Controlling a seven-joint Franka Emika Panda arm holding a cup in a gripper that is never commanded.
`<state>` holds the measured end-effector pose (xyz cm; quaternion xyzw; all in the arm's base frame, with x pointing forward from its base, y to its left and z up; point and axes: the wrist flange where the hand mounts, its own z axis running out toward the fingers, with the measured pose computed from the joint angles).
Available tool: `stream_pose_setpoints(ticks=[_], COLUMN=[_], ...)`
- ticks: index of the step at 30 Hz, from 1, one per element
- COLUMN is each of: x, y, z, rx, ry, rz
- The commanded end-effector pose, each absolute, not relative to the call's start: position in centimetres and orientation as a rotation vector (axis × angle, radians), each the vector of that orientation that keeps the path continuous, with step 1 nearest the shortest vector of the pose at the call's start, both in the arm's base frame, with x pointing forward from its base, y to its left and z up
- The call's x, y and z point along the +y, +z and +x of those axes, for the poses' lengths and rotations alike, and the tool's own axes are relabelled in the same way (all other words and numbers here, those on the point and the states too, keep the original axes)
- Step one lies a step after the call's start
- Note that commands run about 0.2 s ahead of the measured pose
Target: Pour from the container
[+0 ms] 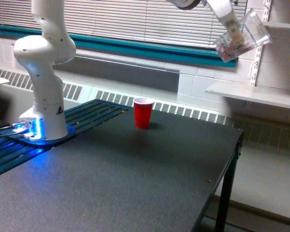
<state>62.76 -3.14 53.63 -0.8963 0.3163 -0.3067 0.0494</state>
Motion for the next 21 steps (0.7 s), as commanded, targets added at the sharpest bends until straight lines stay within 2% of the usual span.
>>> stream_pose_setpoints(ticks=[1,21], x=[-0.3,7.1], y=[54.0,50.3], z=[62.1,58.2], rx=[0.871,0.577], ry=[-0.965,-0.921], rz=[-2.750,-2.870])
